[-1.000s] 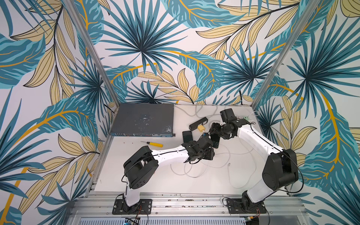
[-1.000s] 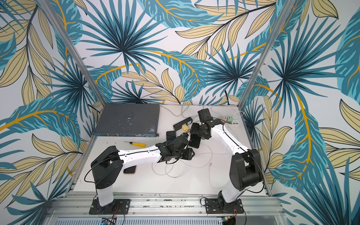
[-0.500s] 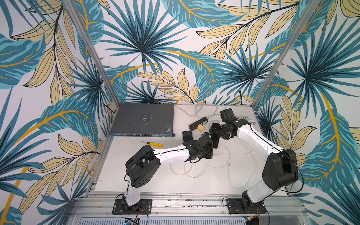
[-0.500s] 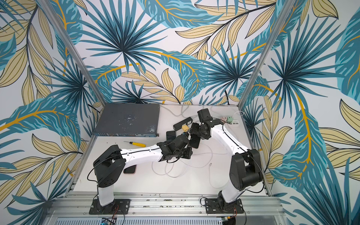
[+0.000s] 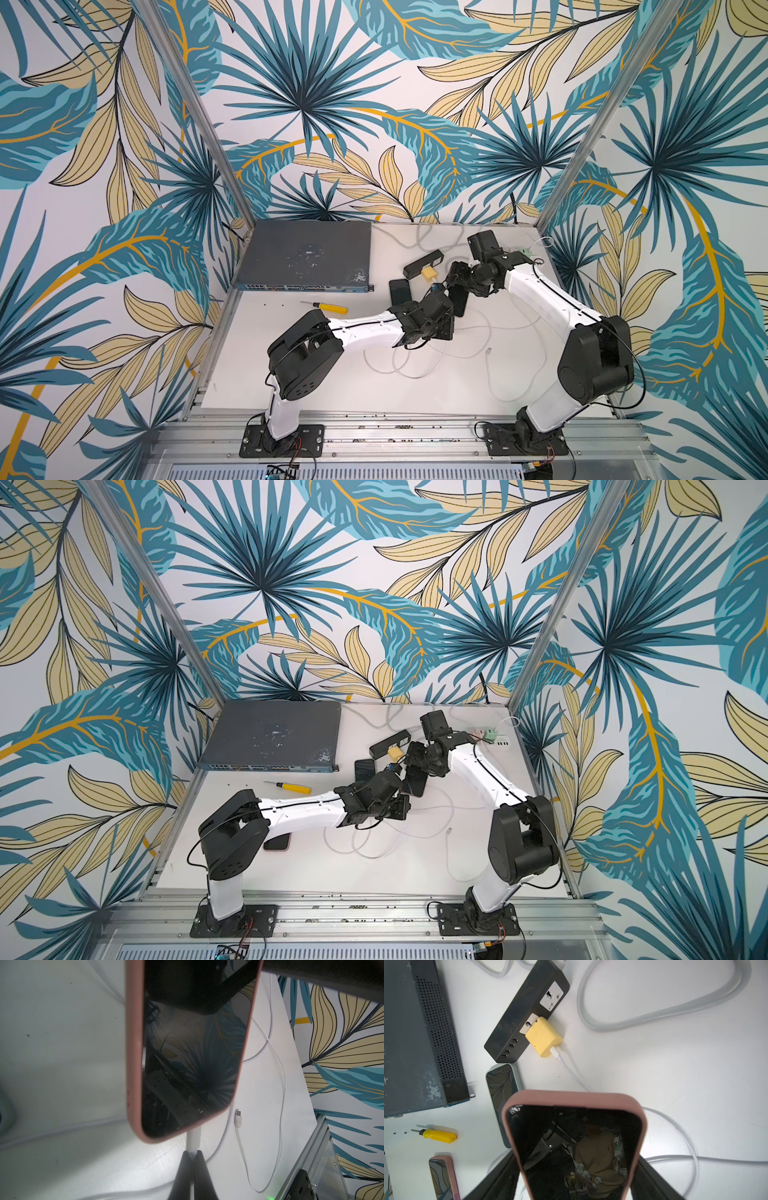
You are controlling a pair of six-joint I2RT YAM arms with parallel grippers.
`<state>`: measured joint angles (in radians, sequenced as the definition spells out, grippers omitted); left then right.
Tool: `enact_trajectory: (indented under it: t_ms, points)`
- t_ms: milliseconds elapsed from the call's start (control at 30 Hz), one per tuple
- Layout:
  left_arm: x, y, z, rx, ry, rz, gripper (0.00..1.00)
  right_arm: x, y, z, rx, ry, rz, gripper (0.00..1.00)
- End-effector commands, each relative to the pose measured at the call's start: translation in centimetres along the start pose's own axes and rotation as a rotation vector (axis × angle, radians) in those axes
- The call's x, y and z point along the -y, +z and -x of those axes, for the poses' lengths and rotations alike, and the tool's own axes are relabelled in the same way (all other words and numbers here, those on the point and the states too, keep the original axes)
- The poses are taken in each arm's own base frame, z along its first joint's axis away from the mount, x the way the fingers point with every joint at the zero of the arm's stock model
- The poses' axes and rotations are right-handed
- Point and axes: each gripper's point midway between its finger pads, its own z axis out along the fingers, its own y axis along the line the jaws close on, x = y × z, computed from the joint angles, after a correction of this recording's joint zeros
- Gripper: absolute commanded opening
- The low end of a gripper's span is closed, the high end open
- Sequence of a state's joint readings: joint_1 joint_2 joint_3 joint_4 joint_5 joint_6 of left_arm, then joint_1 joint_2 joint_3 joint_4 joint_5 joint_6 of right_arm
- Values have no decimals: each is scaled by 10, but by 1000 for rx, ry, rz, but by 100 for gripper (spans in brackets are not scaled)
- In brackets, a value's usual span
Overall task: Unplug the charging cable from the phone
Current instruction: Remove the charging cable from the phone.
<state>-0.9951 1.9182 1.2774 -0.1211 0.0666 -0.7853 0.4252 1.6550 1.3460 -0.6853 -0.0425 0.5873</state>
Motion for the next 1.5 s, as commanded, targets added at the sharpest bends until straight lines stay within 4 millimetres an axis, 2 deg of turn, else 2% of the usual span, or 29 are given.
enact_trajectory:
  t_ms: [0, 667, 933, 1067, 1133, 1233, 1400, 1467]
  points:
    - [2, -6, -20, -47, 1, 1, 0, -4, -6, 27, 85, 15, 9, 67]
    - [13, -16, -36, -65, 27, -12, 0, 0, 1, 34, 71, -6, -14, 63]
    - [12, -17, -43, -80, 27, -9, 0, -1, 3, 33, 62, -2, -3, 61]
    - [7, -12, -53, -117, 31, 4, 0, -4, -3, 35, 73, -6, 11, 62]
    - [3, -11, -59, -133, 31, 18, 24, -4, -6, 35, 74, -6, 17, 62]
    - [1, -13, -58, -127, 26, 25, 41, -5, -7, 32, 70, -6, 24, 62]
    - [4, -25, -49, -93, 42, 31, 52, -8, -10, 28, 63, -6, 46, 63]
    - [5, -32, -44, -78, 48, 37, 52, -10, -12, 25, 57, -11, 55, 63]
